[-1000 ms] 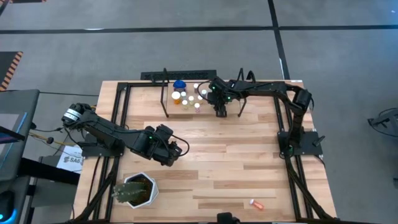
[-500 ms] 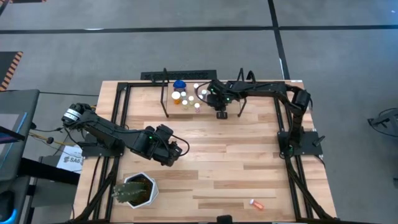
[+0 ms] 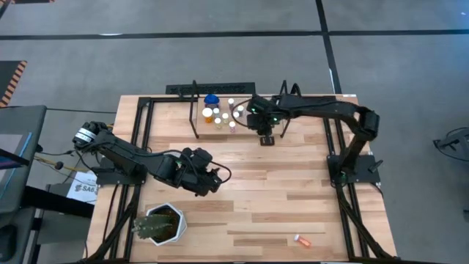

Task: Pick and place medicine bottles onto shelf by color
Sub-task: Put the yellow pill bottle on the shelf

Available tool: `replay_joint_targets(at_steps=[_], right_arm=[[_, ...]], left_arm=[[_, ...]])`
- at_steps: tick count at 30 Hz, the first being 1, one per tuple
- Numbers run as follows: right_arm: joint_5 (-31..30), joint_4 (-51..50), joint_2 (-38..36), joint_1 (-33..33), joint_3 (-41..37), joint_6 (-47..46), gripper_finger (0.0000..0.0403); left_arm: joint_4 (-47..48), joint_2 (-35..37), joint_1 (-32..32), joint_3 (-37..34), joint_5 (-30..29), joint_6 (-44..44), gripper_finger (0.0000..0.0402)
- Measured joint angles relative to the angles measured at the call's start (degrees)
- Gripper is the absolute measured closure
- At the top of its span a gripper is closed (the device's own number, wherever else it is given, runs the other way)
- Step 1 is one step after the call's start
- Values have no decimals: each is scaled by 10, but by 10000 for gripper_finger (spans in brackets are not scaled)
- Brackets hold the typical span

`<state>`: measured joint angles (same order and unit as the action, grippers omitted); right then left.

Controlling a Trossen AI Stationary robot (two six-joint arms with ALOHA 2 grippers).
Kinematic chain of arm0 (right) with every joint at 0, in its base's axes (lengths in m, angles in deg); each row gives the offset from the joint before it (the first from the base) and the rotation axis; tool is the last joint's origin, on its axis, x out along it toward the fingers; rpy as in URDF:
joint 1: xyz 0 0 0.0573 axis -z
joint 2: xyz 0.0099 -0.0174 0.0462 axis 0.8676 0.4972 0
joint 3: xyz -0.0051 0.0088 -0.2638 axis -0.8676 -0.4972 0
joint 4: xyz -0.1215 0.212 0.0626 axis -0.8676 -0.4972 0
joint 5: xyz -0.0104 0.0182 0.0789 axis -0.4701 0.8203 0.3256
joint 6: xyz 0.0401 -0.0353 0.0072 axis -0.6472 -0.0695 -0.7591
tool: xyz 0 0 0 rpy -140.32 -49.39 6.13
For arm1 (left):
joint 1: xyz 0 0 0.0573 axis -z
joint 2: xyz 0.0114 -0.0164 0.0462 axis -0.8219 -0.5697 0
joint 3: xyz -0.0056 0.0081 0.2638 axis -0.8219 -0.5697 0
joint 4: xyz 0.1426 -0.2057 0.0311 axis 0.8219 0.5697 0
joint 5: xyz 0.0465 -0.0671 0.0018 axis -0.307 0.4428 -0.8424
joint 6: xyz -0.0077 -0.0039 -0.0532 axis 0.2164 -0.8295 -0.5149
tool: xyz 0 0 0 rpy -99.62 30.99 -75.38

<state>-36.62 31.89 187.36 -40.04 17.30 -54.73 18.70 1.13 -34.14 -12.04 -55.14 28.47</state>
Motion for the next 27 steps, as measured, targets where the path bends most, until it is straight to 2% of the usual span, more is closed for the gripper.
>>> replay_joint_targets(at_steps=[4, 10, 13, 18, 21, 23, 27], right_arm=[[0, -36, -63, -35, 0, -33, 285], [-17, -17, -151, -111, -28, -51, 285], [-79, -18, -176, -160, -40, -64, 285], [-252, -34, -194, -254, -40, -64, 285], [-339, -68, -199, -307, -40, -79, 285], [-363, -97, -206, -335, -41, -104, 285], [-368, -128, -217, -386, -40, -163, 285]], left_arm=[[-74, -12, 0, 0, -20, 49, 182], [-219, -22, -14, 0, -59, 174, 188], [-300, -32, -32, 0, -46, 247, 191], [-445, -67, -66, 0, 47, 318, 192], [-510, -88, -75, 0, 83, 338, 192], [-532, -96, -77, 0, 91, 343, 192], [-556, -100, -77, 0, 91, 337, 192]])
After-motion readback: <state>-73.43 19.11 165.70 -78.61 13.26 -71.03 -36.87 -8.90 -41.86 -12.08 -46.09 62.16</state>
